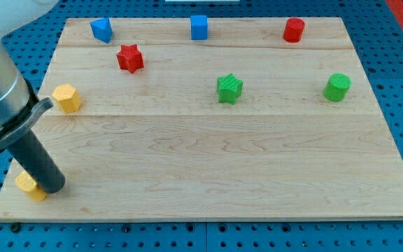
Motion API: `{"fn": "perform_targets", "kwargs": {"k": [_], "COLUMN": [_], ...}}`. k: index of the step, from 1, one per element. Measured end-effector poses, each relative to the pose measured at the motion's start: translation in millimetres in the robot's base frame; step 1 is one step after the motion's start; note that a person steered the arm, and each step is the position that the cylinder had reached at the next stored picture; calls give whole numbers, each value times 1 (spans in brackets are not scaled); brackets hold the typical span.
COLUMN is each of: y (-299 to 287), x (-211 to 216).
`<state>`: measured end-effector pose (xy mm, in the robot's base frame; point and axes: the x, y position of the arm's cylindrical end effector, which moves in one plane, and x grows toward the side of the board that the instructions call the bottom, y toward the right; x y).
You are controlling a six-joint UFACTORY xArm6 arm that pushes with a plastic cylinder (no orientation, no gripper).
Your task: Nudge the green star a bit up
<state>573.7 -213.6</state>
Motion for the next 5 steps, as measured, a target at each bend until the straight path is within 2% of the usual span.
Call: {"fn": "perform_targets", "kwargs": {"k": [2,5], "y": [36,46], "x": [-3,-7]}}
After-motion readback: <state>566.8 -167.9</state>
